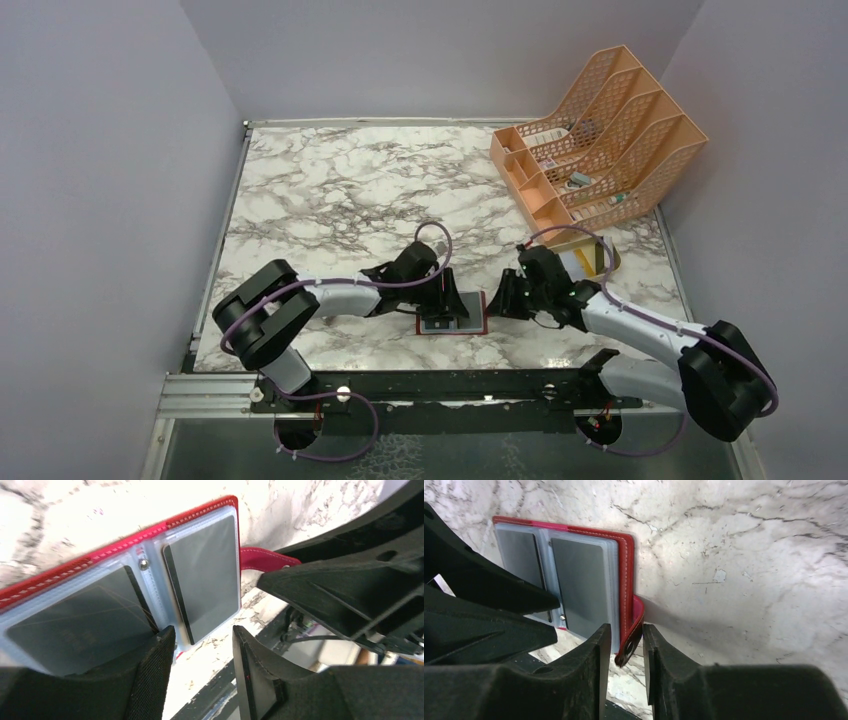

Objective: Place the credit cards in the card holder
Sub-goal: Insert the credit card into the card holder, then close the card holder at the center of the board.

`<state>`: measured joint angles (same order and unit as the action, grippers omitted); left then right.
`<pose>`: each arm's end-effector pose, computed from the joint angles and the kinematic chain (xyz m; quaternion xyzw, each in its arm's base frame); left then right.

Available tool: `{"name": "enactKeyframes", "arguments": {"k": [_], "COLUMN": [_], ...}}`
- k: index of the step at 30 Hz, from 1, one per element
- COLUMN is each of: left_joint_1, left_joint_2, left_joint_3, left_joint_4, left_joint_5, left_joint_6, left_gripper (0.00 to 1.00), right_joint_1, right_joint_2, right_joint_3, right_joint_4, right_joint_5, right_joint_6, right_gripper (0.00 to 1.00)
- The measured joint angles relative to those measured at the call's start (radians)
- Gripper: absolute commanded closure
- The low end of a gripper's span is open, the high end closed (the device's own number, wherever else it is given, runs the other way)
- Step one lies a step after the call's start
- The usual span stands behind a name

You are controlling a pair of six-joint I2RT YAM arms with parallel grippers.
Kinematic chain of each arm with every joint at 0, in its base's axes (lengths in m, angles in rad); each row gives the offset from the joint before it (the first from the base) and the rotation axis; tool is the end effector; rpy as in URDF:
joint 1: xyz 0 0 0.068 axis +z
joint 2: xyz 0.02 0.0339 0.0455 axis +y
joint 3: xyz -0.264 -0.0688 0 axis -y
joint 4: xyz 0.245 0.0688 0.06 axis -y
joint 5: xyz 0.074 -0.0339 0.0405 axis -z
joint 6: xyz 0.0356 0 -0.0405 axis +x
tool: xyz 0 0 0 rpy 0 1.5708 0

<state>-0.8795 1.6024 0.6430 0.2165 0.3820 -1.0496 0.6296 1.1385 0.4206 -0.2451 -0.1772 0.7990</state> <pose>0.1791 -0.2372 0.1388 -0.0003 0.9021 -0.4236 0.0822 0.1545 0.1203 0.1477 0.0540 0.9493 0.2591 0.1699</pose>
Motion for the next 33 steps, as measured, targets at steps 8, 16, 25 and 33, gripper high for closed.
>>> {"name": "enactKeyframes", "arguments": {"k": [8,16,25,33], "left_joint_1": [0.016,0.102,0.196,0.200], "left_joint_2": [-0.111,-0.190,-0.213,-0.204], "left_joint_3": [0.112,0.081,0.002,-0.068], "left_joint_4": [-0.286,-0.402,-0.399,-0.215], "left_joint_5": [-0.171,-0.227,-0.208,-0.084], "left_joint_6": [0.174,0.246,0.259,0.188], "left_gripper": [0.33,0.23,0.22,0.24], "right_joint_1": [0.000,0.000,0.000,0.000], "right_joint_2": [-0.073,-0.032,0.038,0.053], "right_joint_3": [0.069,0.073,0.074,0.072], "right_joint_4": [-0.093,-0.112,-0.099,-0.082], "right_joint_5": [0.068,0.083,0.083,0.083], "right_joint_6": [-0.061,-0.089,-0.098,-0.098], "right_gripper": [0.78,0.74,0.88,0.90]}}
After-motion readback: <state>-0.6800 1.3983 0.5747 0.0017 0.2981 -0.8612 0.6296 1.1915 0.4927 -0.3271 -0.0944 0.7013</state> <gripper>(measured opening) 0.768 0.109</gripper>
